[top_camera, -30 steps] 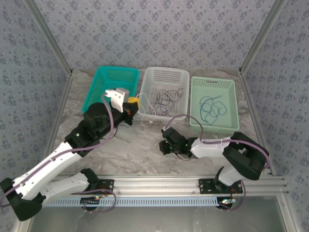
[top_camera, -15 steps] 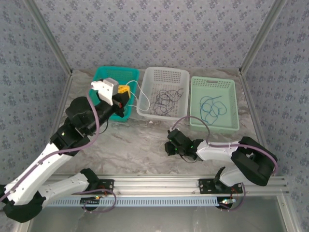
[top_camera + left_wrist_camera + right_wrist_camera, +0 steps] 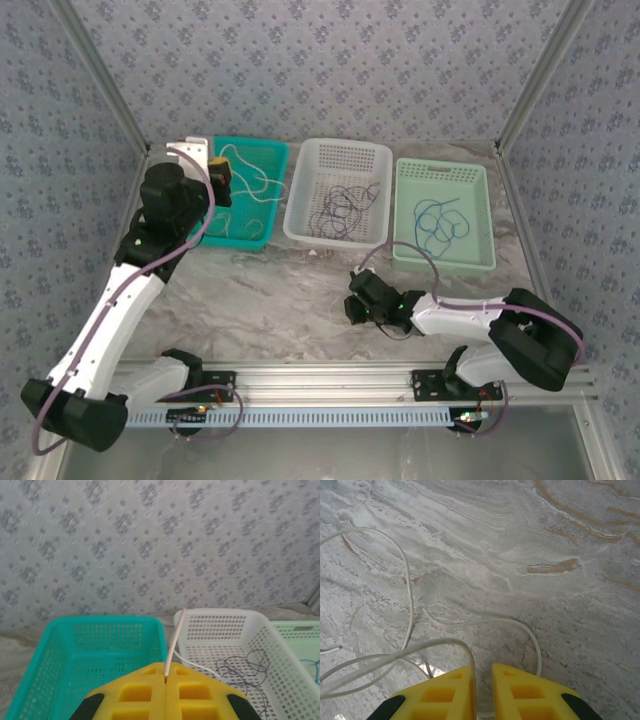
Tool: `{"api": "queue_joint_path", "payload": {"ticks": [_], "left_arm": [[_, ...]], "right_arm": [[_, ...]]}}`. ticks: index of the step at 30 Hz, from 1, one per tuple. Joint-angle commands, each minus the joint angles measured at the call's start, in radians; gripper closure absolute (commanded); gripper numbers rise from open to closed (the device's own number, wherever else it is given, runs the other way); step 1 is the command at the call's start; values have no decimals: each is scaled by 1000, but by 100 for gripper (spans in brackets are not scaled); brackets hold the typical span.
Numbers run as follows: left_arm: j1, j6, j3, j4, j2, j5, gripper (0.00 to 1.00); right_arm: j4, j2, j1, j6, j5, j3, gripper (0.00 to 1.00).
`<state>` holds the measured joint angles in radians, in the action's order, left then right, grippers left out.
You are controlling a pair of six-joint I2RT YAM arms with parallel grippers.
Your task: Untangle the cables
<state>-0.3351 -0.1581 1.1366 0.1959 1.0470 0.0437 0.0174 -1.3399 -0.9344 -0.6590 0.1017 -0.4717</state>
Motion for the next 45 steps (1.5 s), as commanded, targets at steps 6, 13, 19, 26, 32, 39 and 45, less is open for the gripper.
{"api": "queue_joint_path", "payload": {"ticks": [6, 13, 19, 26, 32, 39, 45], "left_arm": [[146, -80, -5, -76, 95, -120, 96], [239, -130, 3, -106, 270, -159, 96], [260, -133, 57, -89, 403, -100, 96], [259, -186, 55, -3, 470, -131, 45], [150, -142, -30, -12, 373, -40, 5], [-34, -81, -133, -7, 204, 24, 1], [-183, -98, -278, 8, 70, 29, 3]], "right_arm": [[-62, 33, -8, -11, 45, 10, 80], [-86, 60, -8, -5, 44, 11, 76], [-92, 103, -8, -10, 41, 25, 76], [-91, 146, -9, -5, 43, 44, 77], [-121, 179, -9, 5, 54, 36, 77], [-172, 279, -8, -1, 98, 39, 67], [-177, 336, -9, 19, 94, 34, 51]]}}
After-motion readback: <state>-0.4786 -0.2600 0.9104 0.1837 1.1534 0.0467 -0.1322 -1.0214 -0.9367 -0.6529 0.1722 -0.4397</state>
